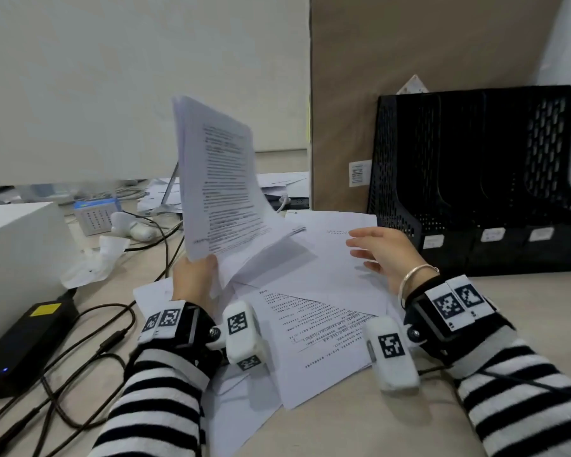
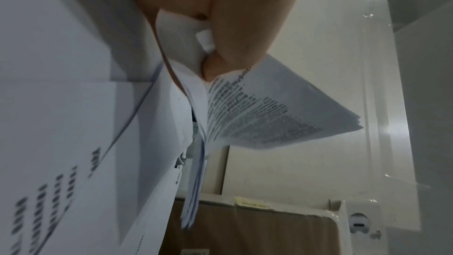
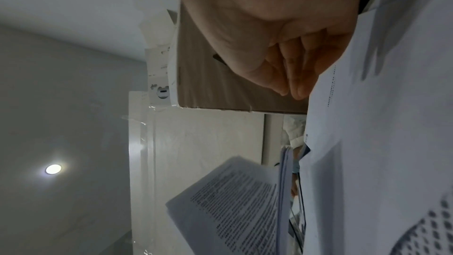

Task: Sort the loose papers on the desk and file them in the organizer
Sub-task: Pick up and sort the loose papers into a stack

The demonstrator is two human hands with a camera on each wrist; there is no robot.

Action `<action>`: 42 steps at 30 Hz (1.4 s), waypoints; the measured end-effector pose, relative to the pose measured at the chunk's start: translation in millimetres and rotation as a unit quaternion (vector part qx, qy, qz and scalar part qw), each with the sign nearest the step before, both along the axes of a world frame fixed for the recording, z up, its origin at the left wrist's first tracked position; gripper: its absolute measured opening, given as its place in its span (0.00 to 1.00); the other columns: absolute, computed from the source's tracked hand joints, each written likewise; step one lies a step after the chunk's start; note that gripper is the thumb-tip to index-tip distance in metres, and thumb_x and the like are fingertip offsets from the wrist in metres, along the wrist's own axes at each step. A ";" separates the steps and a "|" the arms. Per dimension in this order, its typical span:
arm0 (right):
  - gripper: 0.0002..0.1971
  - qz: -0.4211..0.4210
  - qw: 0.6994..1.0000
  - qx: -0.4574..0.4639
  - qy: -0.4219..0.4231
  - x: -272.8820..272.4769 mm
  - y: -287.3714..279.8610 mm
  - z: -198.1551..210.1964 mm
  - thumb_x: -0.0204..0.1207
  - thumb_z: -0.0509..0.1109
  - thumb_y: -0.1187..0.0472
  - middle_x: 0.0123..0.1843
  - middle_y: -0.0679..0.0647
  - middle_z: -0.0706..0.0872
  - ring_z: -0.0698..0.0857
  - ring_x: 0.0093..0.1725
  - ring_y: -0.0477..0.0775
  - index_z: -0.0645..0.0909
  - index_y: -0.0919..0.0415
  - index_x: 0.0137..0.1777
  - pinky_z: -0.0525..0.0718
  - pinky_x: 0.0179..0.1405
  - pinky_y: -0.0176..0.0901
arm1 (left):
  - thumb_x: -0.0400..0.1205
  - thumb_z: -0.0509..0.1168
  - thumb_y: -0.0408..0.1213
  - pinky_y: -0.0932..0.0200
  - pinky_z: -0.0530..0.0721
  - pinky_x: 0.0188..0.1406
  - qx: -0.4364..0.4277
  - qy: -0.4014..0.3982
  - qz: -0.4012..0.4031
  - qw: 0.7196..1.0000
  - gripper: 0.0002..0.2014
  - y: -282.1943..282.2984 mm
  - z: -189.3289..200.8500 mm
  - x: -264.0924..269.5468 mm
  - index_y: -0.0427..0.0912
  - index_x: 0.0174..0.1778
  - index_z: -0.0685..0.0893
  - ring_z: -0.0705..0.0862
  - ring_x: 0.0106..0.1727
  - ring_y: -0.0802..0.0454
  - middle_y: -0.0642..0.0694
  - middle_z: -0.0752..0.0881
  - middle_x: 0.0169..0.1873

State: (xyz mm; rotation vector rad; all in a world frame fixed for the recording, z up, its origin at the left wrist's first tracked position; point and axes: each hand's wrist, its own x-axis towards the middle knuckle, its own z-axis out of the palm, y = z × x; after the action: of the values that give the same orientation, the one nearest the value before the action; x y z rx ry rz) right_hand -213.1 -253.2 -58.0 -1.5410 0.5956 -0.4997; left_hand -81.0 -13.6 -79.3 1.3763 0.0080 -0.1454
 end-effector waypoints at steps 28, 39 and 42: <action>0.13 -0.083 0.828 -0.479 0.278 112.6 -54.2 32.2 0.80 0.64 0.61 0.59 0.62 0.87 0.85 0.54 0.63 0.86 0.65 0.57 0.81 0.52 0.46 | 0.75 0.59 0.22 0.35 0.87 0.53 -0.039 0.004 0.015 0.999 0.19 -3.0 3.6 -1.5 0.48 0.54 0.84 0.88 0.51 0.43 0.46 0.90 0.47; 0.14 -0.141 0.924 -0.233 -0.269 29.3 -28.9 84.0 0.78 0.64 0.71 0.48 0.49 0.90 0.86 0.47 0.41 0.87 0.56 0.52 0.83 0.52 0.34 | 0.83 0.63 0.27 0.66 0.82 0.19 -0.028 0.044 -0.096 0.994 0.10 -10.3 19.4 -25.7 0.39 0.60 0.79 0.84 0.35 0.54 0.46 0.85 0.39; 0.16 -0.056 0.949 -0.241 -0.196 19.2 -21.4 73.2 0.76 0.67 0.71 0.40 0.46 0.89 0.85 0.41 0.44 0.87 0.49 0.37 0.82 0.46 0.38 | 0.83 0.63 0.26 0.67 0.83 0.18 -0.007 0.030 -0.094 0.995 0.12 -12.5 18.5 -26.2 0.37 0.61 0.78 0.86 0.33 0.54 0.44 0.84 0.42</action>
State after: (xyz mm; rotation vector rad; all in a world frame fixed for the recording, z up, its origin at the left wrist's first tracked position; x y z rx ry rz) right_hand -193.9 -274.6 15.3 -1.8028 0.2582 -1.0696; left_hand -107.2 -26.1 -60.8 1.3572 -0.0717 -0.3438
